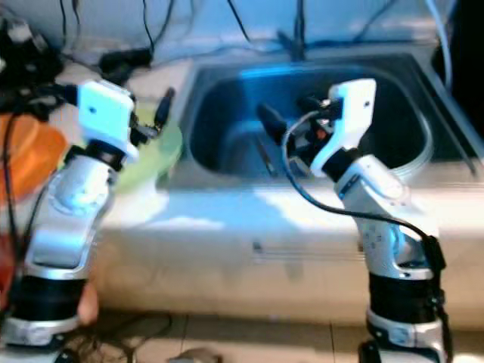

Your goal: Kitchen organization

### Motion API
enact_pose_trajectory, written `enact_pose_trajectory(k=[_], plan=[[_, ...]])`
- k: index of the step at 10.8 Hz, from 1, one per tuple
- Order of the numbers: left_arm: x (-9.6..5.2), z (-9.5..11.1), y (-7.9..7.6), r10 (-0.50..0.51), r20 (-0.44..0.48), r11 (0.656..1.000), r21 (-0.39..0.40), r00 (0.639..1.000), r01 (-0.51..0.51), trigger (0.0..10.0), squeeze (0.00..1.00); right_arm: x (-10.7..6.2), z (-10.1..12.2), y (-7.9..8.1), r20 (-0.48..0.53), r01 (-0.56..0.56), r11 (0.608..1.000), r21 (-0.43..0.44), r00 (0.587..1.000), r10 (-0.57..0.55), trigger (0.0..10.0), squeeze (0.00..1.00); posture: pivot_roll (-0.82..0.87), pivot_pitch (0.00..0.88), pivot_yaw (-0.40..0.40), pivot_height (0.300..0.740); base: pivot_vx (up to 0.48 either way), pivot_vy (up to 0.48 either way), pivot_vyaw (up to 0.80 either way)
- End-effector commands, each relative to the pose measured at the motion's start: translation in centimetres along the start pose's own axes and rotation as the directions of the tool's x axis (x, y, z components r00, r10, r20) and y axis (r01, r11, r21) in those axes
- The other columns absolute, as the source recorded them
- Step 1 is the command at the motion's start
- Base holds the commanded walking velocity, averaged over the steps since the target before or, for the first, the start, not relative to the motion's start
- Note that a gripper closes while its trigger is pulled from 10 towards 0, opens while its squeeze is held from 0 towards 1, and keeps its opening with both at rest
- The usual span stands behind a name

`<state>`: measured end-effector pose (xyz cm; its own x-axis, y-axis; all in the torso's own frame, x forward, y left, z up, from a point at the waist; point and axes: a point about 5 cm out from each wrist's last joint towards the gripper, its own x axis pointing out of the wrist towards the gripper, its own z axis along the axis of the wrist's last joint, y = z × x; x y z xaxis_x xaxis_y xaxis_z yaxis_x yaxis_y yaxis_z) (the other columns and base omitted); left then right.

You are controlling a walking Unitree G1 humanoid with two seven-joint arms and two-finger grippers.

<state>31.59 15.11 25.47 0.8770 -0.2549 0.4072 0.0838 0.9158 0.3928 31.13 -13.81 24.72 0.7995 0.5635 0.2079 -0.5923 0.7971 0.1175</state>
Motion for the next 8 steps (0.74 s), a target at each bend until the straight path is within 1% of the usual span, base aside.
enact_pose_trajectory(k=[1, 2, 3, 4, 5, 6, 8], plan=[[-0.4, -0.2, 1.0, 0.037, -0.008, 0.999, -0.001, 0.999, -0.037, 10.0, 0.0, 0.5, 0.0, 1.1, 0.006, -0.046, 0.999, -0.001, 0.999, 0.046, 10.0, 0.0, 0.14, 0.111, 0.113, 0.74, 0.379, 0.292, 0.0], [-0.5, 0.1, 0.9, 0.025, 0.018, 0.999, 0.032, 1.0, -0.025, 10.0, 0.0, 0.5, -0.1, 1.0, 0.004, -0.046, 0.999, -0.002, 0.999, 0.046, 10.0, 0.0, 0.14, 0.112, 0.113, 0.74, 0.0, 0.0, 0.0], [-1.0, 0.1, 0.9, 0.046, 0.011, 0.994, 0.099, 0.999, -0.047, 10.0, 0.0, 0.5, -0.1, 1.0, -0.002, -0.047, 0.999, -0.005, 0.999, 0.047, 10.0, 0.0, 0.14, 0.114, 0.111, 0.74, 0.0, 0.0, 0.0], [-1.8, 0.0, 0.6, 0.018, 0.01, 0.989, 0.149, 1.0, -0.019, 10.0, 0.0, 0.4, -0.2, 0.9, -0.005, -0.048, 0.999, -0.008, 0.999, 0.048, 10.0, 0.0, 0.14, 0.116, 0.109, 0.74, 0.0, 0.0, 0.0], [-3.0, 0.0, 0.1, -0.048, 0.014, 0.972, 0.23, 0.999, 0.044, 10.0, 0.0, 0.4, -0.1, 0.9, -0.008, -0.049, 0.999, -0.013, 0.999, 0.048, 10.0, 0.0, 0.14, 0.117, 0.109, 0.74, 0.0, 0.0, 0.0], [-3.5, -0.2, 0.1, -0.063, 0.003, 0.966, 0.25, 0.998, 0.06, 10.0, 0.0, 0.4, 0.0, 0.8, -0.011, -0.048, 0.999, -0.017, 0.999, 0.048, 10.0, 0.0, 0.14, 0.118, 0.109, 0.74, 0.0, 0.0, 0.0], [-3.6, -0.3, 0.6, -0.049, -0.003, 0.963, 0.265, 0.999, 0.048, 10.0, 0.0, 0.5, 0.0, 0.7, -0.014, -0.046, 0.999, -0.019, 0.999, 0.046, 10.0, 0.0, 0.14, 0.118, 0.109, 0.74, 0.0, 0.0, 0.0]])
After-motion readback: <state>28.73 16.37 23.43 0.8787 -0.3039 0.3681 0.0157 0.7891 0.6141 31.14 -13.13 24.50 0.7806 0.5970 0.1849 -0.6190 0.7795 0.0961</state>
